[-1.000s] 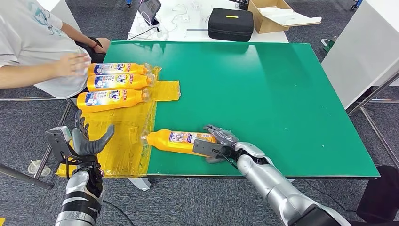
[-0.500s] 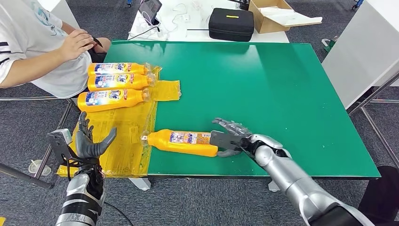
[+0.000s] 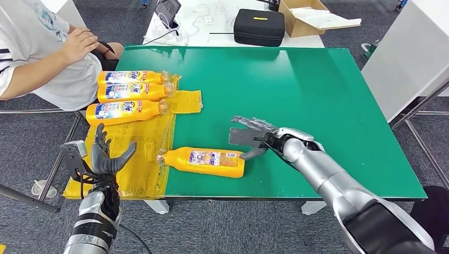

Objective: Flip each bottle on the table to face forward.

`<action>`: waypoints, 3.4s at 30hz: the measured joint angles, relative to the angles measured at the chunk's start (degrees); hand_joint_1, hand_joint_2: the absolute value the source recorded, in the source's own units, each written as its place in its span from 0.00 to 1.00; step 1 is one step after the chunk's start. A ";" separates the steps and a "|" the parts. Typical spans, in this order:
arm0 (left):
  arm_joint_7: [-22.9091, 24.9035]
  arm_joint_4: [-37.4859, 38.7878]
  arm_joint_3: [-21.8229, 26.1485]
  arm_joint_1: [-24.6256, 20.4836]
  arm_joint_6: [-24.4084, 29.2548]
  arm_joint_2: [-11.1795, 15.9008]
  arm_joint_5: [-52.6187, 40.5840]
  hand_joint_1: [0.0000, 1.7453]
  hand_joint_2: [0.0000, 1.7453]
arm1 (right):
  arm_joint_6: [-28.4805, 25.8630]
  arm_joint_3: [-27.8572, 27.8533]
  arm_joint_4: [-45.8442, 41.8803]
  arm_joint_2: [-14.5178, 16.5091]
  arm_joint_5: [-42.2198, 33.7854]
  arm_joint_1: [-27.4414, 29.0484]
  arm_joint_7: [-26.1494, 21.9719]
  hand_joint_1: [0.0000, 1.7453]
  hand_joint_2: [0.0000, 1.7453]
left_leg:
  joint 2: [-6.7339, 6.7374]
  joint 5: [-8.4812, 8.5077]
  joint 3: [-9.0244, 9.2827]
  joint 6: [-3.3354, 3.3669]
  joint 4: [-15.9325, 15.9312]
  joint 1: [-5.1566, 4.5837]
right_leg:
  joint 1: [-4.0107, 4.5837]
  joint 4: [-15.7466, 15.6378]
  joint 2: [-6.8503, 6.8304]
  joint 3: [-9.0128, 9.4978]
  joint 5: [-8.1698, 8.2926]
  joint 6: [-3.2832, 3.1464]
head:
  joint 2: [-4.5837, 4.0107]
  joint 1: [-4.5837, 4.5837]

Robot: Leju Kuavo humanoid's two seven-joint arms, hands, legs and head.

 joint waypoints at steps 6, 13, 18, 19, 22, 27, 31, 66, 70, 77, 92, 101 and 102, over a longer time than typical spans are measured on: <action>0.16 1.97 -0.72 -1.36 0.05 -0.15 0.01 0.00 1.00 | 0.16 3.25 7.36 7.04 -1.25 -4.69 -0.03 0.00 1.00 | -0.03 0.01 -0.02 0.00 0.00 -0.02 | -0.03 0.00 -0.01 -0.01 -0.01 0.00 | 0.00 0.01; 0.16 3.01 -1.13 -1.64 0.09 -0.15 -0.03 0.00 1.00 | 0.86 4.94 10.47 10.83 -1.59 -6.46 -0.27 0.00 1.00 | -0.05 -0.01 -0.05 0.01 0.00 -0.05 | -0.04 0.00 -0.02 -0.01 -0.01 0.00 | 0.01 0.01; 0.16 3.84 -1.44 -1.99 0.21 -0.15 -0.03 0.00 1.00 | 1.56 6.63 11.65 12.79 -1.57 -6.62 0.13 0.00 1.00 | -0.06 0.00 -0.02 0.00 0.00 -0.02 | -0.02 0.00 -0.03 -0.02 -0.01 0.00 | 0.01 0.01; 0.16 4.00 -1.47 -2.06 0.21 -0.15 -0.02 0.00 1.00 | 1.54 7.08 11.94 13.14 -1.40 -6.57 0.43 0.00 1.00 | -0.06 0.00 -0.02 0.00 0.00 -0.02 | -0.02 0.00 -0.02 -0.02 -0.01 0.00 | 0.01 0.02; 0.16 4.46 -1.55 -2.38 0.18 -0.15 -0.01 0.00 1.00 | 1.38 8.57 12.96 14.21 -0.76 -6.05 1.10 0.00 1.00 | -0.03 0.00 -0.02 0.00 0.00 -0.02 | -0.02 0.00 -0.02 -0.03 -0.01 0.00 | 0.00 0.02; 0.18 5.14 -1.62 -2.80 0.21 -0.20 -0.01 0.00 1.00 | 0.28 10.80 14.92 16.19 0.22 -4.63 2.38 0.00 1.00 | -0.04 0.00 -0.03 0.00 0.00 -0.03 | -0.03 0.00 -0.02 -0.03 -0.01 0.00 | 0.00 0.02; 0.20 5.50 -1.65 -2.98 0.34 -0.26 0.00 0.00 1.00 | -0.63 12.17 16.26 17.59 1.14 -3.78 3.65 0.00 1.00 | -0.04 0.00 -0.03 0.00 0.00 -0.03 | -0.03 -0.01 -0.02 -0.03 -0.02 0.00 | 0.00 0.02; 1.17 5.17 -1.02 -1.15 0.70 -0.28 0.21 0.00 1.00 | -8.36 17.86 19.63 18.94 10.48 -2.82 9.82 1.00 1.00 | -0.04 0.00 -0.01 0.00 0.00 -0.03 | -0.03 -0.01 -0.02 -0.01 -0.01 -0.01 | 0.00 0.02; 1.31 4.52 -0.68 -0.63 0.93 -0.28 0.19 0.00 1.00 | -11.13 17.01 19.17 18.70 10.66 -2.17 9.93 1.00 1.00 | -0.04 0.00 -0.02 0.00 0.00 -0.03 | -0.03 0.00 -0.02 -0.02 -0.01 -0.01 | 0.00 0.02; 1.59 2.59 -0.31 0.77 1.38 -0.31 0.20 0.00 1.00 | -21.92 11.96 14.82 17.29 10.13 0.15 9.73 1.00 1.00 | -0.05 0.00 -0.02 0.00 0.00 -0.03 | -0.03 -0.01 -0.02 -0.02 -0.02 -0.01 | 0.00 0.02; 6.32 -5.38 -0.67 6.41 -4.14 -2.23 6.86 0.00 1.00 | -56.36 -24.66 -24.77 15.61 24.05 24.39 -7.35 1.00 1.00 | -0.17 -0.05 -0.21 0.01 0.00 -0.03 | -0.04 -0.03 -0.06 -0.17 -0.04 0.00 | 0.00 0.01; 12.21 -6.09 -4.59 6.47 -14.87 -2.83 18.83 0.00 1.00 | -56.19 -34.48 -28.85 19.03 15.62 30.03 -21.46 1.00 1.00 | -0.10 -0.05 -0.21 0.00 -0.01 -0.03 | -0.03 -0.02 -0.05 -0.18 -0.03 -0.02 | 0.01 0.01; 12.95 -6.35 -5.46 6.47 -16.15 -2.84 20.39 0.00 1.00 | -55.82 -34.44 -28.16 19.07 14.22 30.38 -22.53 1.00 1.00 | -0.09 -0.05 -0.22 0.00 -0.02 -0.03 | -0.03 -0.02 -0.04 -0.18 -0.03 -0.01 | 0.01 0.01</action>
